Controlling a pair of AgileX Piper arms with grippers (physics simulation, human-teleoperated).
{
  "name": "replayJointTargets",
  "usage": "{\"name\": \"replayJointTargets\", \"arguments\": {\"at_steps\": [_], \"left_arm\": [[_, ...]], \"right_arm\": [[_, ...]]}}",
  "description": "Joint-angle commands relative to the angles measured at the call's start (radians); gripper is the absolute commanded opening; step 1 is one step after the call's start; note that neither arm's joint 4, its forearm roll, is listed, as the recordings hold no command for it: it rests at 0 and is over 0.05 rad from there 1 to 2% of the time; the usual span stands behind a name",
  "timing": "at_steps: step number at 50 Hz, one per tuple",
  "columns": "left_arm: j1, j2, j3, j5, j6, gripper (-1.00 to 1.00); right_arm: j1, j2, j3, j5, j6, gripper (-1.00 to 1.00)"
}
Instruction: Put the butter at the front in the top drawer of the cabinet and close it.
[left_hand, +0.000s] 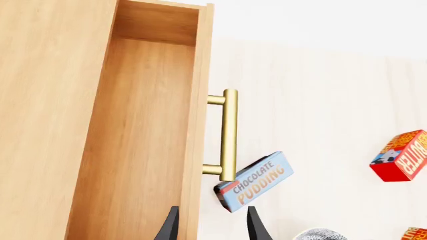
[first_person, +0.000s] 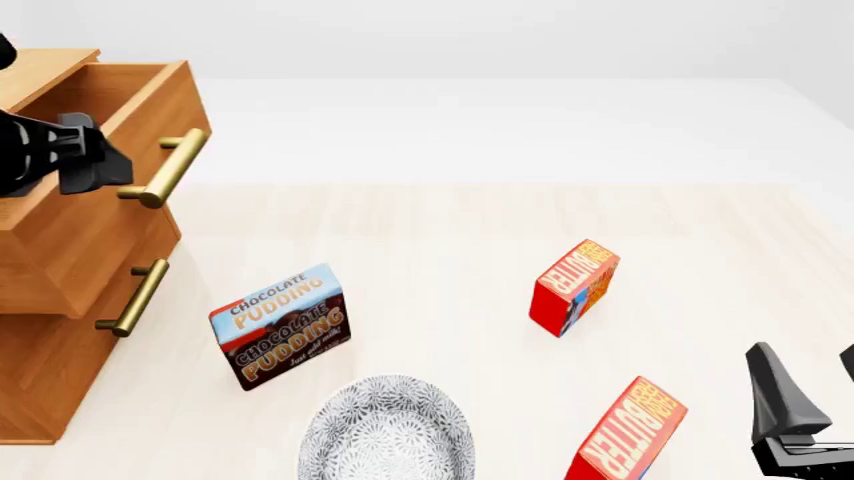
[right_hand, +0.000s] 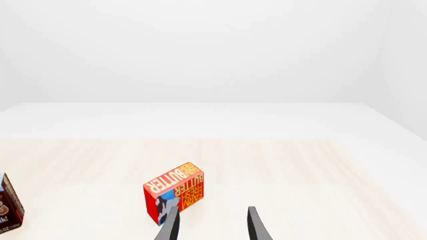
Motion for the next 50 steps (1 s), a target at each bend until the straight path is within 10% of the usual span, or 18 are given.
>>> {"name": "replayJointTargets", "arguments": {"at_steps": [1,50], "left_arm": [[-0.033,0.015,0.010,-0.011,-0.010,1.00],[-0.258,0.133,-0.027,-0.080,-0.103,1.00]], "right_arm": [[0.000,-0.011,0.002,0.009,0.000,1.00],[0.000,-0.011,0.002,0.009,0.000,1.00]]}}
